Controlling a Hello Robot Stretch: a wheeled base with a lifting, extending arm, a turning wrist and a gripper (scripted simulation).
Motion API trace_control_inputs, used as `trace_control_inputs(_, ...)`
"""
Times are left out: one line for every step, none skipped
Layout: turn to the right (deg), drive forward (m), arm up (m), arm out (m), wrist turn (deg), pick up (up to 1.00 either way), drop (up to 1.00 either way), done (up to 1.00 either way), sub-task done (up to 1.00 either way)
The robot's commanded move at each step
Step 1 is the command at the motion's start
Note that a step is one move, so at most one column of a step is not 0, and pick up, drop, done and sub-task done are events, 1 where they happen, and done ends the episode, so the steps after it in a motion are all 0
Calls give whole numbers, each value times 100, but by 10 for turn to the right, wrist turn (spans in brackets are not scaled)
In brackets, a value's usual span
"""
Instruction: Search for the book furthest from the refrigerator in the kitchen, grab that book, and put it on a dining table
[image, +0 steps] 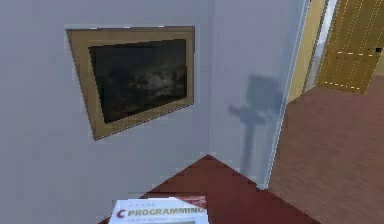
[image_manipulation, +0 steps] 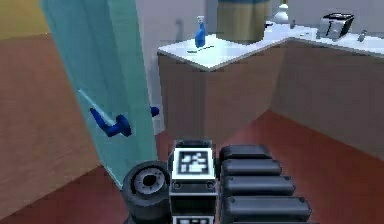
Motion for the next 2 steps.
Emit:
trace_control_inputs(210, 0, 0, 0, 0, 0, 0, 0, 0)
trace_control_inputs(0, 40, 0, 0, 0, 0, 0, 0, 0)
